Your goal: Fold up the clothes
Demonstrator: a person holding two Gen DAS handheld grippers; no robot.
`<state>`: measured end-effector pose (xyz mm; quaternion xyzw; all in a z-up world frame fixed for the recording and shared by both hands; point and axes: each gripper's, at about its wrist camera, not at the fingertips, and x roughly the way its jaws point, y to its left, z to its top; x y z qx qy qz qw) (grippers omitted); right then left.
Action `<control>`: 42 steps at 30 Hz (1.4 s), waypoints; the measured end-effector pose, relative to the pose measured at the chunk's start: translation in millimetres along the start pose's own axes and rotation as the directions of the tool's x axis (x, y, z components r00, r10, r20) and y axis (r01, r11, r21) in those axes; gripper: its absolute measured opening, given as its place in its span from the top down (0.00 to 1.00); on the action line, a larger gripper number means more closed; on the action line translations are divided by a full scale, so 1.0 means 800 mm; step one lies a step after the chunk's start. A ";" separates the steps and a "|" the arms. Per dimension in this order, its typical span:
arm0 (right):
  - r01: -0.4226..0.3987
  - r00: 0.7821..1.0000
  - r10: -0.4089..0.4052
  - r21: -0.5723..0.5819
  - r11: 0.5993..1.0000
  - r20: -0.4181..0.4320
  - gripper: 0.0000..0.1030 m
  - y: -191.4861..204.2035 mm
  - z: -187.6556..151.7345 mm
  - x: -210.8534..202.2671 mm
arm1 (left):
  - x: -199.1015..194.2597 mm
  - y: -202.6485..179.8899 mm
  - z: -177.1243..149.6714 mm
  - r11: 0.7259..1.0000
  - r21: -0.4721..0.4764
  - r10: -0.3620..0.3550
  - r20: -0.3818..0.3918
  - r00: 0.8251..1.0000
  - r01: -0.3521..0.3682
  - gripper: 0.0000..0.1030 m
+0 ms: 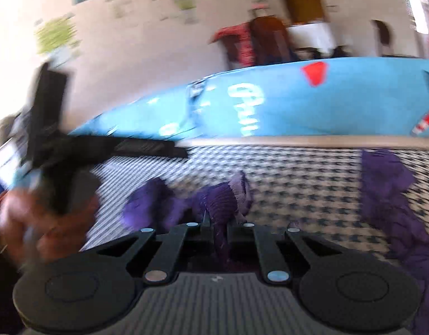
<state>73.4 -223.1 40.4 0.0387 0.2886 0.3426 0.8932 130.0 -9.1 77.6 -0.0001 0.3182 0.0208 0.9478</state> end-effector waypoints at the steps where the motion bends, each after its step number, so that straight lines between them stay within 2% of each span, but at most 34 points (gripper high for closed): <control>1: -0.037 0.999 0.037 -0.028 0.999 -0.021 0.90 0.008 -0.003 0.000 | 0.002 0.001 0.000 1.000 -0.007 -0.013 -0.016 1.000 0.013 0.00; 3: -0.113 0.992 0.108 -0.082 0.990 -0.066 0.90 0.025 -0.010 0.001 | 0.008 0.001 -0.002 0.999 -0.016 -0.043 -0.047 0.998 0.042 0.00; 6: -0.196 0.972 0.166 -0.185 0.963 -0.167 0.89 0.051 -0.031 0.005 | 0.017 -0.005 -0.006 0.998 -0.005 -0.060 -0.080 0.995 0.060 0.00; 10: -0.235 0.948 0.174 -0.219 0.947 -0.267 0.80 0.062 -0.051 0.012 | 0.028 -0.015 -0.020 0.994 0.008 -0.105 -0.157 0.982 0.107 0.00; 12: -0.251 0.945 0.190 -0.215 0.944 -0.266 0.78 0.060 -0.049 0.006 | 0.033 -0.021 -0.027 0.992 0.031 -0.113 -0.201 0.973 0.121 0.00; 15: -0.275 0.940 0.217 -0.209 0.938 -0.262 0.66 0.057 -0.046 -0.005 | 0.035 -0.032 -0.041 0.990 0.101 -0.076 -0.225 0.972 0.100 0.00; 20: -0.311 0.939 0.277 -0.157 0.937 -0.205 0.65 0.040 -0.032 -0.032 | 0.031 -0.036 -0.060 0.979 0.192 -0.027 -0.246 0.969 0.076 0.00; 24: -0.268 0.962 0.258 -0.110 0.957 -0.092 0.64 0.015 -0.015 -0.059 | 0.026 -0.032 -0.068 0.970 0.236 0.004 -0.254 0.967 0.057 0.00; 28: -0.149 0.988 0.148 -0.041 0.988 -0.038 0.51 -0.012 -0.005 -0.059 | 0.016 -0.026 -0.070 0.966 0.252 0.012 -0.249 0.968 0.053 0.00; 30: -0.105 0.993 0.105 -0.007 0.994 -0.060 0.51 -0.019 -0.005 -0.049 | 0.009 -0.023 -0.069 0.965 0.256 0.013 -0.243 0.970 0.051 0.00; 32: -0.085 0.992 0.083 -0.020 0.996 -0.095 0.49 -0.022 -0.007 -0.040 | 0.006 -0.020 -0.068 0.965 0.258 0.018 -0.242 0.970 0.047 0.00; 37: -0.077 0.982 0.059 -0.097 0.992 -0.177 0.34 -0.018 -0.026 -0.028 | 0.004 -0.013 -0.068 0.964 0.263 0.033 -0.261 0.965 0.038 0.00; 40: -0.068 0.976 0.035 -0.148 0.987 -0.216 0.33 -0.009 -0.037 -0.021 | 0.003 -0.010 -0.072 0.963 0.267 0.035 -0.277 0.960 0.042 0.00; 42: -0.058 0.977 0.025 -0.155 0.986 -0.211 0.33 -0.009 -0.039 -0.022 | 0.001 -0.008 -0.076 0.960 0.279 0.043 -0.284 0.958 0.039 0.00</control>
